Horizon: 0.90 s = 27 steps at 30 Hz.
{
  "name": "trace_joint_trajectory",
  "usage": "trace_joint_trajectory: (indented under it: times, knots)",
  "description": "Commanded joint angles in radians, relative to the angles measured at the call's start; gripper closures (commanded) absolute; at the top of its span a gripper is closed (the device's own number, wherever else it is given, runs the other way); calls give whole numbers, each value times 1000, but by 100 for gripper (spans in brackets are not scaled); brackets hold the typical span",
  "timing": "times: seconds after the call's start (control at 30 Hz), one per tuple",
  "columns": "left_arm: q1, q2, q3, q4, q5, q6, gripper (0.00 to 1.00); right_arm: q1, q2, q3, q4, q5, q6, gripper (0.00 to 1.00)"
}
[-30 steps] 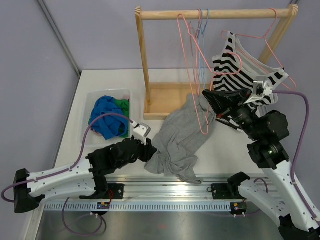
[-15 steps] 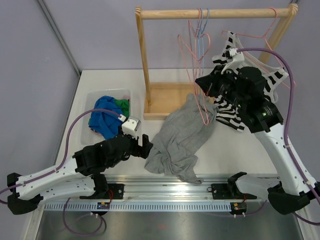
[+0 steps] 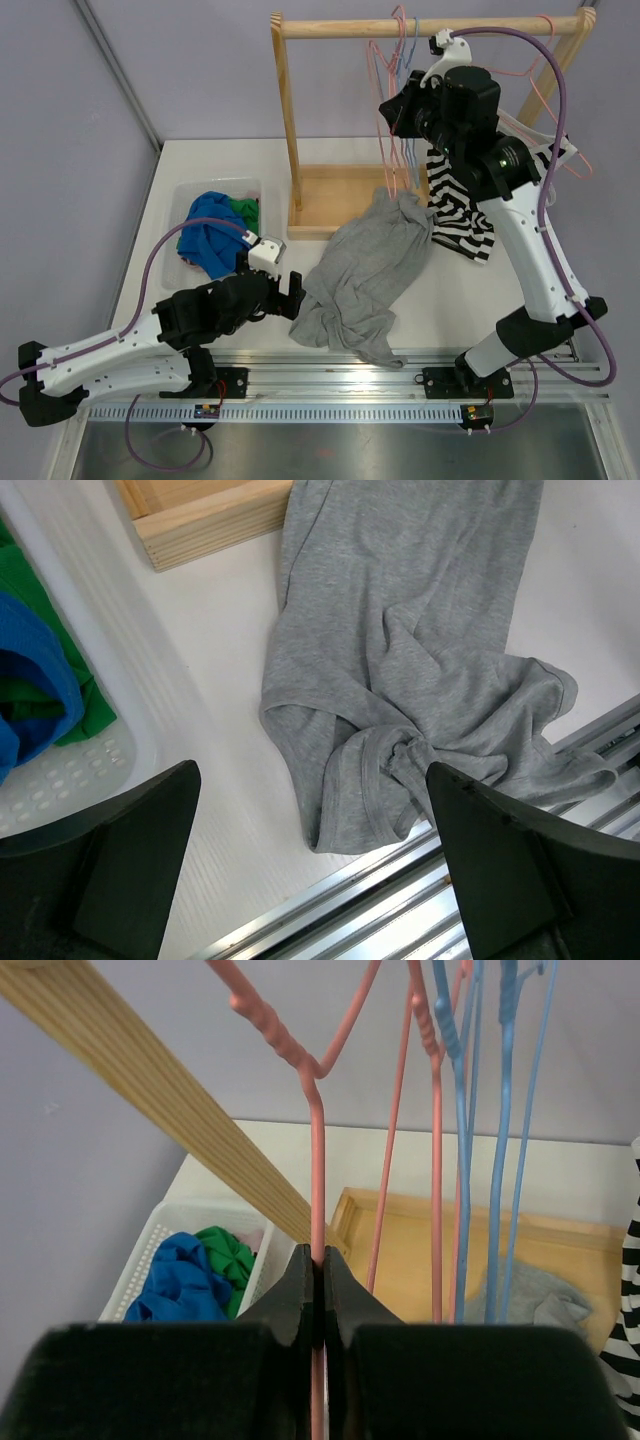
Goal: Remove the tank top from the hanger
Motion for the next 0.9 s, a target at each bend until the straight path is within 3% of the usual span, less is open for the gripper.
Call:
trace_joint_trajectory:
  times: [0.0,0.23,0.47,0.7,0.77,0.83,0.87]
  knots:
    - [-4,4,54,7,-33,-7,1,8,86,127,-41,99,-9,100]
    - [-7,6,48,7,-21,-12,1,8,250,333,-122,140,-39,100]
    - [-12,23,37,26,-3,-18,1,6,219,252,-99,156,-23,100]
    - [-22,75,51,71,14,-10,1,4,124,183,-84,183,-17,87]
    - [-30,104,57,85,14,-10,1,4,104,175,-89,169,-26,64]
    - [-36,119,68,91,13,-10,1,4,86,174,-99,133,-32,33]
    - [-41,138,71,100,13,-9,1,4,78,174,-105,117,-31,1]
